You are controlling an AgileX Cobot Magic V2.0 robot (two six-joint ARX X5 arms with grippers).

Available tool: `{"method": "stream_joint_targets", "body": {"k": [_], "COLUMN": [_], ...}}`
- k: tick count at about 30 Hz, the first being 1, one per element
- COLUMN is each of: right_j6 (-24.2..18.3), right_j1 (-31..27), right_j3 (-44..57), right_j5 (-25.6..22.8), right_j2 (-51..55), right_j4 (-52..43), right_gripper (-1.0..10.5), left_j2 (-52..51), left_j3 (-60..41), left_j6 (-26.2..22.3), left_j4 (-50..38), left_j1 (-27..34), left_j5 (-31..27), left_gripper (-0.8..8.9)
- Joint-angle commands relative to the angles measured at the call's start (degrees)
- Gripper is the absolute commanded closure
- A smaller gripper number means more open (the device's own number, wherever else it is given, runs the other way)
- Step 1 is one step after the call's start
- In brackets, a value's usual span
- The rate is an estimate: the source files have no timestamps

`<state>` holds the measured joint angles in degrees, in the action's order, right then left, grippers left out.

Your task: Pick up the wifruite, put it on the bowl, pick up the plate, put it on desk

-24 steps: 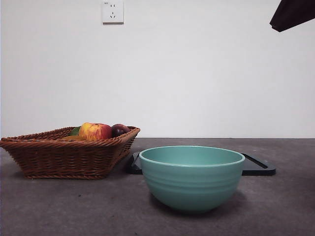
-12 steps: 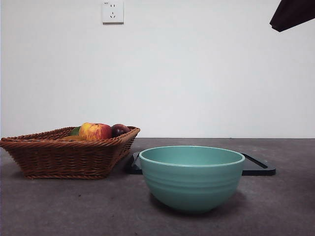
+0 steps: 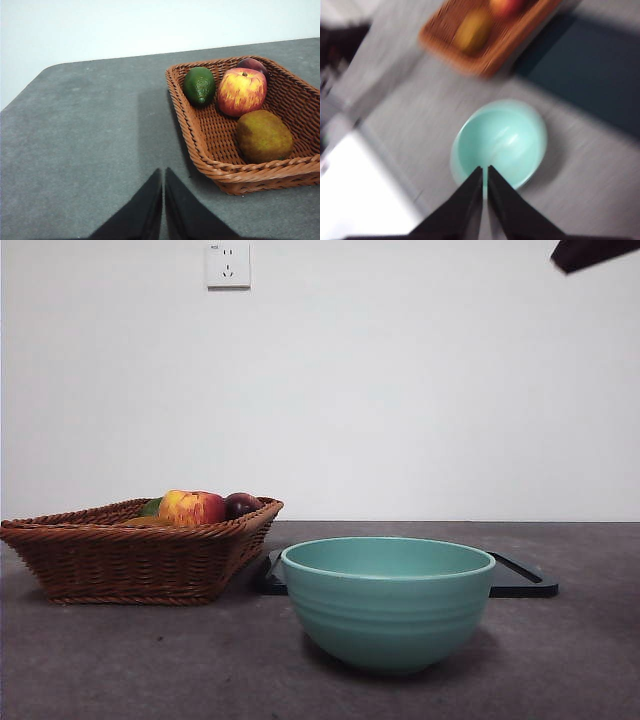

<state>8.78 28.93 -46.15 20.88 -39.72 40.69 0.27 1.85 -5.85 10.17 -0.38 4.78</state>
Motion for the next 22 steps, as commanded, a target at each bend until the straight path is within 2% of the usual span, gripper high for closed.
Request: {"method": "stream_joint_targets", "body": {"k": [1, 4, 9, 11, 18, 22], "right_j6": [-3.69, -4.42, -6.54, -6.67, -6.91, -6.88], "right_j1": [-6.71, -14.91, -23.15, -24.72, -26.45, -26.43], "right_j3": [0.31, 2.27, 8.39, 12.57, 27.91, 34.42], "right_j5": [-0.15, -1.77, -10.8, -12.26, -12.35, -12.37], "right_j2": [2.64, 7.02, 14.95, 18.91, 29.9, 33.97], "right_j4": [-3.85, -6.91, -12.22, -16.44, -32.83, -37.53], "right_gripper": [9.4, 9.4, 9.4, 9.4, 9.4, 9.4], "left_j2": [-0.11, -0.11, -0.11, -0.11, -0.11, -0.11], "left_j3": [-1.2, -1.2, -1.2, -1.2, -1.18, -1.18], "left_j6": [0.57, 0.57, 0.57, 0.57, 0.57, 0.57], "left_j4": [0.39, 0.37, 0.39, 0.39, 0.39, 0.39], "left_j1": [0.04, 0.04, 0.04, 0.04, 0.04, 0.04], "left_j5": [0.09, 0.09, 0.09, 0.09, 0.11, 0.09], "left_gripper": [8.06, 8.06, 8.06, 8.06, 8.06, 8.06]}}
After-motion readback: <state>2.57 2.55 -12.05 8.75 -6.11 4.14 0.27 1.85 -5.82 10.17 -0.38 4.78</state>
